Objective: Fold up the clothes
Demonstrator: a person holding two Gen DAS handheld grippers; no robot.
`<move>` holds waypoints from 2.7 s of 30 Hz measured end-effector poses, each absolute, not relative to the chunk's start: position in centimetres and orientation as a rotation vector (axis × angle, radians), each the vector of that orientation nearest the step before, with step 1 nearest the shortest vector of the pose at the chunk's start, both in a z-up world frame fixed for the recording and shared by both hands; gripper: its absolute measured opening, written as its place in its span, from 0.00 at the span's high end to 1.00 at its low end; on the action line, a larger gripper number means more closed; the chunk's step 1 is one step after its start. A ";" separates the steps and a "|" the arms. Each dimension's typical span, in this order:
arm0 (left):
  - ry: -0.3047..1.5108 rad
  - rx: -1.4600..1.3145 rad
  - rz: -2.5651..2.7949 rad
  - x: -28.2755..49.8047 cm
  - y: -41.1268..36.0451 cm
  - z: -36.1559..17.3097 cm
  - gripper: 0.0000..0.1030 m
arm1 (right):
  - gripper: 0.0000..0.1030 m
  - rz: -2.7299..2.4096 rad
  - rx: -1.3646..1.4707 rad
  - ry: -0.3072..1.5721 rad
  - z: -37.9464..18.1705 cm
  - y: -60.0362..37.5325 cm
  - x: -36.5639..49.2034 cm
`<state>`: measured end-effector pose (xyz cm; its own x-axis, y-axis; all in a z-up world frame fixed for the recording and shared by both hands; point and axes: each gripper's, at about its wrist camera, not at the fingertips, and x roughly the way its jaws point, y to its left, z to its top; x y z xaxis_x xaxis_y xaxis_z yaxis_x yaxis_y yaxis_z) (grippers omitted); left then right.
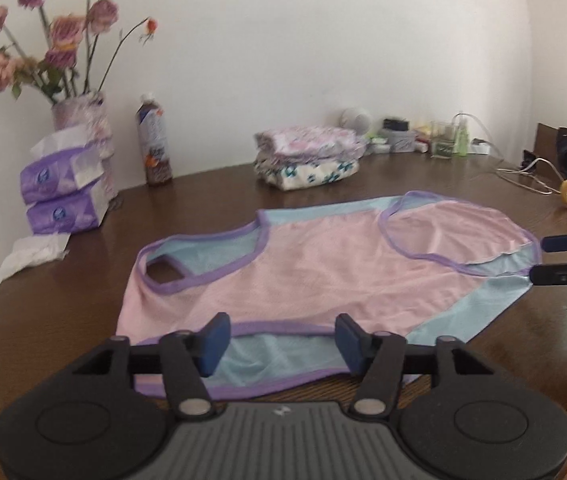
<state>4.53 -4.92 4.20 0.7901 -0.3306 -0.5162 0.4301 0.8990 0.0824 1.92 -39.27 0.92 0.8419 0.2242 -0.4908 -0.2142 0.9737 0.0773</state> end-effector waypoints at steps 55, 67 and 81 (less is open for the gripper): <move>0.631 -0.062 -0.291 2.6 -7.4 3.9 0.06 | 0.00 0.189 0.005 0.648 5.0 -38.3 2.1; 0.692 -0.108 -0.298 1.8 -7.0 2.5 0.06 | 0.00 0.101 -0.042 0.707 2.8 -35.5 0.7; 0.703 -0.097 -0.296 1.9 -7.4 2.4 0.06 | 0.00 0.138 0.072 0.740 2.4 -37.1 1.0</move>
<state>1.91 -7.39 2.39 0.7231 -0.3005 -0.6220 0.2353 0.9537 -0.1872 1.01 -37.05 2.40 0.7302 0.1506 -0.6665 -0.0999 0.9885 0.1139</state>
